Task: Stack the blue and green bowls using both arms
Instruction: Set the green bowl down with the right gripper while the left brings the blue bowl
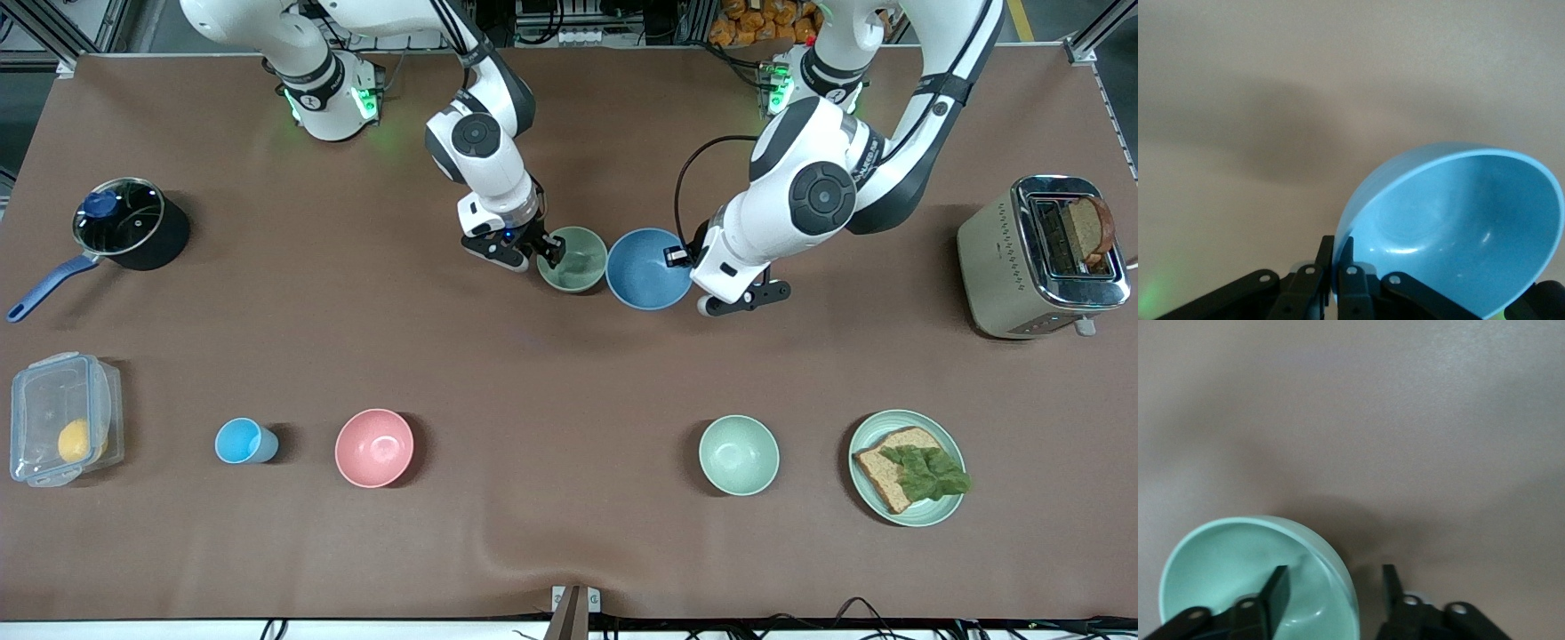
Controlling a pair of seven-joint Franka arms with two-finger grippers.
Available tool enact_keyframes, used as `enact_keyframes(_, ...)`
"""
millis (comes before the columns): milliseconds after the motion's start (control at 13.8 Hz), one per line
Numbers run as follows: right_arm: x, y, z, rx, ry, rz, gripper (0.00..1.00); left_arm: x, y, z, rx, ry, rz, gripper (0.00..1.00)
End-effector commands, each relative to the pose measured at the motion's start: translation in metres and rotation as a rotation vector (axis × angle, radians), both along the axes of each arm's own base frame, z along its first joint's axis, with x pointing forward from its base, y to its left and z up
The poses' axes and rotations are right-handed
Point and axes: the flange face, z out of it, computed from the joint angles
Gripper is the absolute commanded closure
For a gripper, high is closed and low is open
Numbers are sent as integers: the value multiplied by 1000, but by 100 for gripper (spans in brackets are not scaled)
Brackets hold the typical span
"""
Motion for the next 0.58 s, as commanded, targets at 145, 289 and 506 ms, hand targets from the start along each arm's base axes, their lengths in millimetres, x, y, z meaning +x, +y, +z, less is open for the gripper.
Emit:
enact_keyframes(145,40,-1,31,-54,143,-245,0,-26,-31,-10,-10,36,-15,100)
enact_keyframes(289,81,-36,37,-98,222,-322,0,-33,-39,-21,-5,59,-29,100)
enact_keyframes(506,106,-65,25,53,355,-498,0,-37,-50,-36,-8,74,-42,100)
